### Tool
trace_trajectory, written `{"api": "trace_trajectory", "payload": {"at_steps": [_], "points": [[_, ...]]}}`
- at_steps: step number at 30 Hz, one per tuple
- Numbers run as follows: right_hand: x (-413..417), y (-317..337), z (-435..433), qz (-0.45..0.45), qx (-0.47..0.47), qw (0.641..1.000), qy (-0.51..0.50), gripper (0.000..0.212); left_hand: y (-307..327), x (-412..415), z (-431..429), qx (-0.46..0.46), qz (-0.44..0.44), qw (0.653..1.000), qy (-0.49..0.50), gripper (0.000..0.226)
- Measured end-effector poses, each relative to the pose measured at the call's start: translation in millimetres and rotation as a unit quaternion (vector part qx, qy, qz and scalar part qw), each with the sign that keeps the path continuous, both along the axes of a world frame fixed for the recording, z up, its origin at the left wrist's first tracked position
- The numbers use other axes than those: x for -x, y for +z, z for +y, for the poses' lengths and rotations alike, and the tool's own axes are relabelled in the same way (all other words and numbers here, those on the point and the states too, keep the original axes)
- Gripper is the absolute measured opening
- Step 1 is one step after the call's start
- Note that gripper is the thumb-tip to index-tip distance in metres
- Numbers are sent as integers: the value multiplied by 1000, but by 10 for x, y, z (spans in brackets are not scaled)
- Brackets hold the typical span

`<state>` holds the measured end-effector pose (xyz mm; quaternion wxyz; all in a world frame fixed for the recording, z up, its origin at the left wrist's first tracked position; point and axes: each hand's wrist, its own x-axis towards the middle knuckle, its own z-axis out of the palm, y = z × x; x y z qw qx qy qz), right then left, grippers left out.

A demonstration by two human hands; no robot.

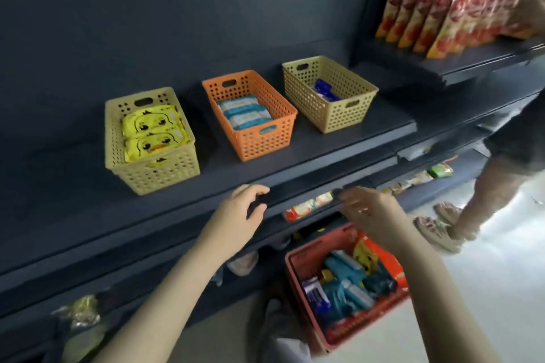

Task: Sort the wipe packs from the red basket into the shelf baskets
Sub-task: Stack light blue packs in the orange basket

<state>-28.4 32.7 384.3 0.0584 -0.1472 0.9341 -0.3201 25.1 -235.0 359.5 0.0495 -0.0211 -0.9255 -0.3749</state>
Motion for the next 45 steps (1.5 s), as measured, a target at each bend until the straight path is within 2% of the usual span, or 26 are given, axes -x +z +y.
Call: {"api": "trace_trajectory", "payload": {"at_steps": [4, 10, 16, 19, 24, 31, 34, 38, 42, 45], "points": [[-592, -647, 547, -142, -71, 987, -30, 17, -655, -547, 527, -55, -93, 994, -14, 31], [-975, -1400, 1233, -247, -113, 958, -95, 14, -1505, -843, 1135, -100, -243, 964, -35, 31], [-520, -2165, 1687, -294, -109, 947, -65, 21, -2331, -547, 1705, -132, -341, 931, 2, 27], [-121, -2743, 1874, -305, -100, 946, -44, 18, -2872, -263, 1998, -151, -364, 917, 54, 27], [416, -3822, 2038, -323, -103, 940, -48, 21, -3956, 168, 2356, -189, -424, 869, 173, 29], [738, -5070, 1967, -370, -190, 909, 25, 31, -5147, 530, 2471, -179, -444, 821, 312, 38], [822, -5240, 1872, -377, -208, 902, 39, 44, -5347, 602, 2479, -138, -433, 825, 335, 40], [855, -5351, 1824, -388, -233, 892, -8, 60, -5479, 604, 2527, -97, -423, 839, 329, 58], [826, -5408, 1826, -390, -232, 890, -41, 48, -5730, 545, 2491, -81, -423, 828, 358, 67], [839, -5434, 1826, -408, -215, 885, -66, 52, -5624, 658, 2545, -48, -440, 812, 382, 85]]}}
